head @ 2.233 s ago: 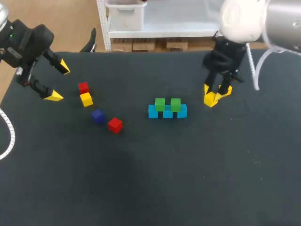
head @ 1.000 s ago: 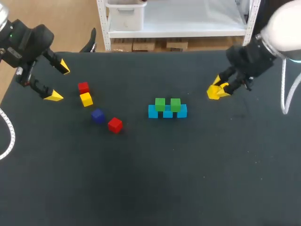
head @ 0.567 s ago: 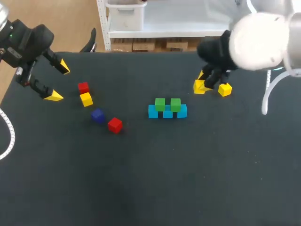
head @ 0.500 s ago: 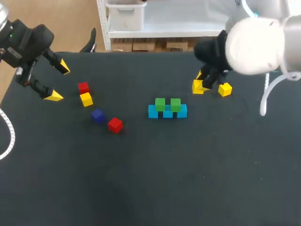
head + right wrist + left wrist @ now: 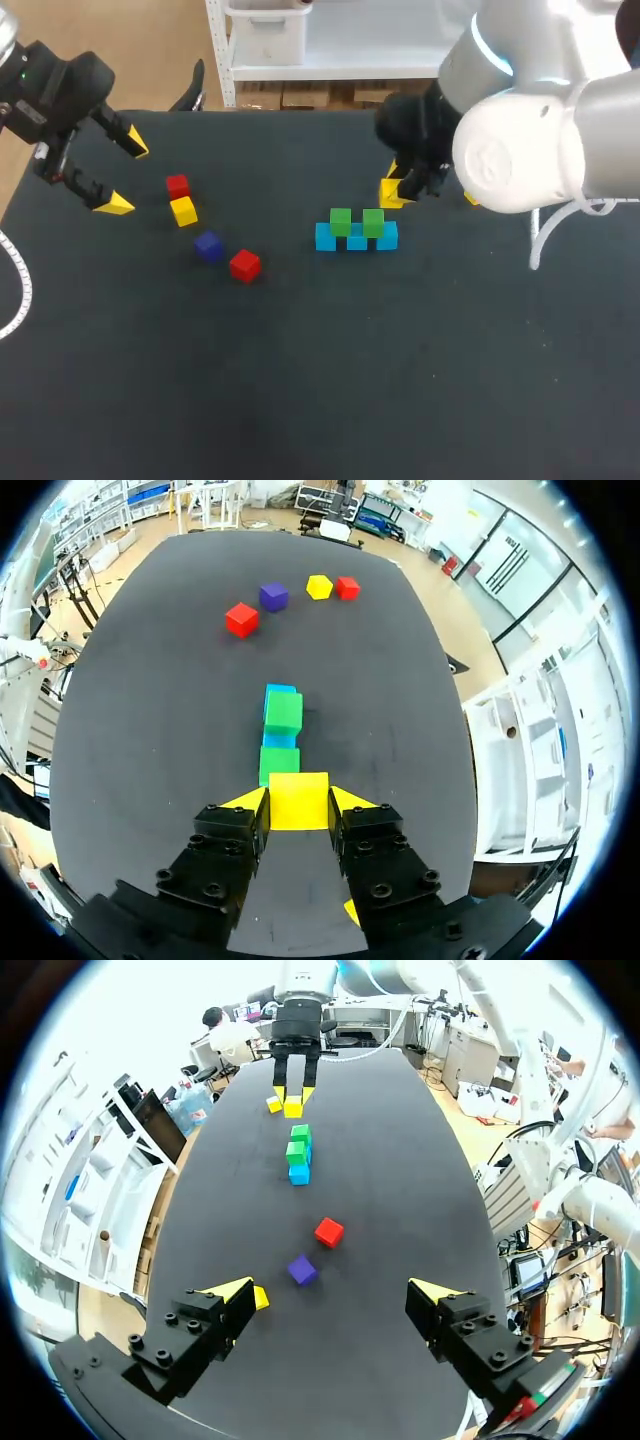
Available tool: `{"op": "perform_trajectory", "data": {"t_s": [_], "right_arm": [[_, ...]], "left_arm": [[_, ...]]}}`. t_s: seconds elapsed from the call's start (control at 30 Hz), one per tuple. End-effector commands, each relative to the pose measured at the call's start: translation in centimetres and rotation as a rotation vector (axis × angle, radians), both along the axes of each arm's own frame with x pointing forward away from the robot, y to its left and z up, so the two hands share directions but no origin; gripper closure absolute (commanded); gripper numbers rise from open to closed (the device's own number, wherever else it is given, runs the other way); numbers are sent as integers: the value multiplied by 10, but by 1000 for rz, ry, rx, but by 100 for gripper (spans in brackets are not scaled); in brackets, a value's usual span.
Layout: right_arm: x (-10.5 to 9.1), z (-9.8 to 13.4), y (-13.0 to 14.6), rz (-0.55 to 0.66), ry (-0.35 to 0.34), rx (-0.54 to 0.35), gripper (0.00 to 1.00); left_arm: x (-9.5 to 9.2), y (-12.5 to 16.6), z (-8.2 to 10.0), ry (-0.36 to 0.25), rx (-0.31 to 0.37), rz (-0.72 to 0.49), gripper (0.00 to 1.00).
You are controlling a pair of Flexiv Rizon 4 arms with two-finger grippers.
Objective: Place the blue cubes, place green cubes on the blue cubes, place the yellow cubes on the green cubes, then place the red cubes on the yellow cubes, and place purple cube on the red cubes.
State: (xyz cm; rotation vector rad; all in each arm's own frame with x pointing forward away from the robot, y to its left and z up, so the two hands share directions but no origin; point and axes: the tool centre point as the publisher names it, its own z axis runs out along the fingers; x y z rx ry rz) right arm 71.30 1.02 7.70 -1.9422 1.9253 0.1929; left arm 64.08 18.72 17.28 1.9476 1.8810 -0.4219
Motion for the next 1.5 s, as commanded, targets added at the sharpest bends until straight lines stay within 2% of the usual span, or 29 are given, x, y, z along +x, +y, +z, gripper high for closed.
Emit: {"op": "perform_trajectory", "data": {"t_s": [0.03,0.53,1.07,1.5], "right_arm": [[9,-5,14,6,28,9,100],[6,-4,45,7,45,11,100],[-16,-3,44,-25,41,-26,100],[-18,-7,43,-45,58,-44,100]], "left_arm": [[0,1,0,-1,-2,-3,0],[0,1,0,-1,-2,-3,0],[0,1,0,-1,-2,-3,0],[0,1,0,-1,-2,-3,0]]}}
